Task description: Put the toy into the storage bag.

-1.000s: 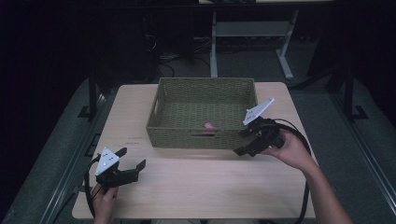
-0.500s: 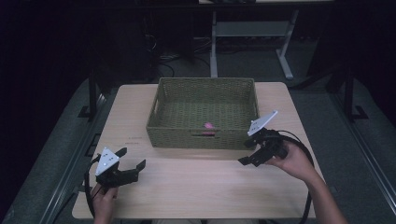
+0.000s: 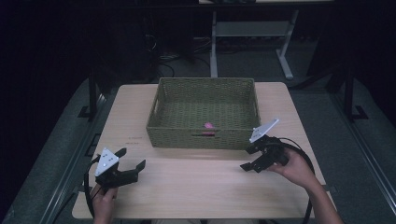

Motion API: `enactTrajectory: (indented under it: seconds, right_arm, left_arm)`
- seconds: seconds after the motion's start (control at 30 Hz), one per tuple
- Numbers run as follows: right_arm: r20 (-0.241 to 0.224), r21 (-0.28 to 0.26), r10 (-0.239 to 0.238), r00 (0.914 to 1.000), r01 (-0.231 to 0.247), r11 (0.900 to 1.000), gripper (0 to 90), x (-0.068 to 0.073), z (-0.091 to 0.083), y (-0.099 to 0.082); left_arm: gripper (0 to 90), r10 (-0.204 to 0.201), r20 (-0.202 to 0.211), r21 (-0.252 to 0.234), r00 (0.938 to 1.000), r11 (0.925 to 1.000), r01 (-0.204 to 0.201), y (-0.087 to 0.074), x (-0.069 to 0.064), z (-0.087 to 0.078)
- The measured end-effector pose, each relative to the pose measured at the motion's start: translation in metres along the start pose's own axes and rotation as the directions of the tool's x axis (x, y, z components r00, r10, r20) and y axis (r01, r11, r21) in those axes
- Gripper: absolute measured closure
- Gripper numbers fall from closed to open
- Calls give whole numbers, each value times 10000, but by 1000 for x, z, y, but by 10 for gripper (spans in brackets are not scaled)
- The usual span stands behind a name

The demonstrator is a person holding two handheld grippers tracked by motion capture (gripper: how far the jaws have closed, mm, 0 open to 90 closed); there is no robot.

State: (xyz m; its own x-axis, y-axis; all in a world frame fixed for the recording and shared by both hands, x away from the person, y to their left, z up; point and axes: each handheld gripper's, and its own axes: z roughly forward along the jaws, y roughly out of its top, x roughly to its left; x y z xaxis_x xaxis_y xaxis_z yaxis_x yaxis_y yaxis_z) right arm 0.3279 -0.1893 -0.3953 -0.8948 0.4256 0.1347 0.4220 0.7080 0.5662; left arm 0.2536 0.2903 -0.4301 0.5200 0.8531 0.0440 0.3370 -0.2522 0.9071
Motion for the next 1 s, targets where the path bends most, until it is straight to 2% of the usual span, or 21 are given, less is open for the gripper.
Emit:
enactTrajectory:
  seconds: [0.4, 0.47, 1.0]
  right_arm:
    - [151, 79, 277, 9995, -278, 9996, 273, 0, 8, -16]
    - [143, 226, 353, 9993, -356, 9991, 268, 0, 10, -19]
    - [239, 8, 810, 9964, -811, 9967, 266, 7, 10, -44]
  left_arm:
    - [138, -67, -17, -10, 10000, 10000, 67, 0, 1, -1]
    - [138, -24, -17, -10, 10000, 10000, 24, 0, 1, -1]
    - [138, -2, 7, -7, 10000, 10000, 2, 0, -1, 0]
